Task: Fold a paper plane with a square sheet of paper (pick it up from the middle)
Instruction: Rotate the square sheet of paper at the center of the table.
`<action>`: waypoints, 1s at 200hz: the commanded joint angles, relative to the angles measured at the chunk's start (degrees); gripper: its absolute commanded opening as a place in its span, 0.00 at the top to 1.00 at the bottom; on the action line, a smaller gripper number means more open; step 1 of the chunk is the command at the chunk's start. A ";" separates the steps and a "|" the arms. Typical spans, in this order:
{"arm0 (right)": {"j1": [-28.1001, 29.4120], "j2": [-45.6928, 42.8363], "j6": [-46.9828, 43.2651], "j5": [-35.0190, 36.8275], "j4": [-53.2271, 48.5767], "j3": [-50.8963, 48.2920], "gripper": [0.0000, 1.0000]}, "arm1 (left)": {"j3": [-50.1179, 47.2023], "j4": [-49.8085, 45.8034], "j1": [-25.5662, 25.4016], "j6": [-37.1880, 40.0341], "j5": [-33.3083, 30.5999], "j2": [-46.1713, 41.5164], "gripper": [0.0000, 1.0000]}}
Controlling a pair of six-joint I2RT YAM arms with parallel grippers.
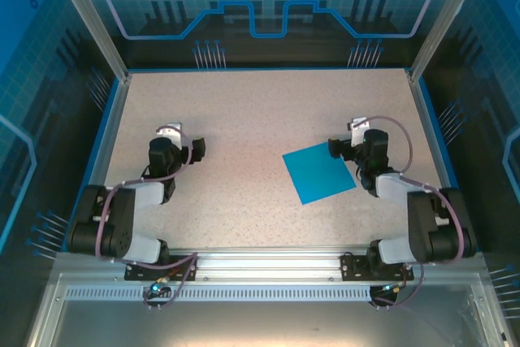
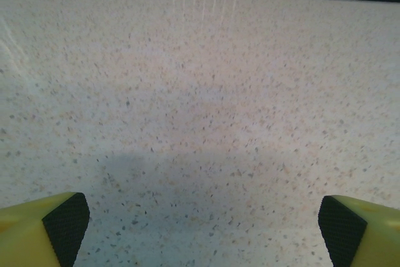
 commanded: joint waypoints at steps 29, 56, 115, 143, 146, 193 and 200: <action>-0.50 -13.11 18.27 -1.54 -38.13 13.52 0.01 | 4.28 -23.92 0.75 -13.03 0.43 -18.53 0.01; -1.57 -11.11 20.96 -17.02 -51.60 19.38 0.01 | 9.43 -40.26 0.84 -24.40 -0.33 -24.72 0.01; 14.07 -7.37 20.14 -25.83 -59.74 19.53 0.04 | 7.94 -44.05 0.44 -36.69 21.67 -27.67 0.01; 21.71 -2.22 22.74 -21.58 -60.08 17.17 0.10 | 5.47 -44.55 -6.59 -37.60 21.90 -28.39 0.01; 22.32 -1.65 22.96 -21.16 -59.75 17.00 0.11 | 5.20 -44.54 -7.43 -37.43 21.74 -28.38 0.01; 26.16 3.02 28.51 -17.20 -56.04 13.51 0.12 | 0.94 -45.61 -13.74 -37.74 19.35 -29.76 0.01; 26.36 3.47 29.03 -17.04 -55.51 13.06 0.12 | 0.39 -46.11 -13.76 -37.74 19.32 -30.32 0.01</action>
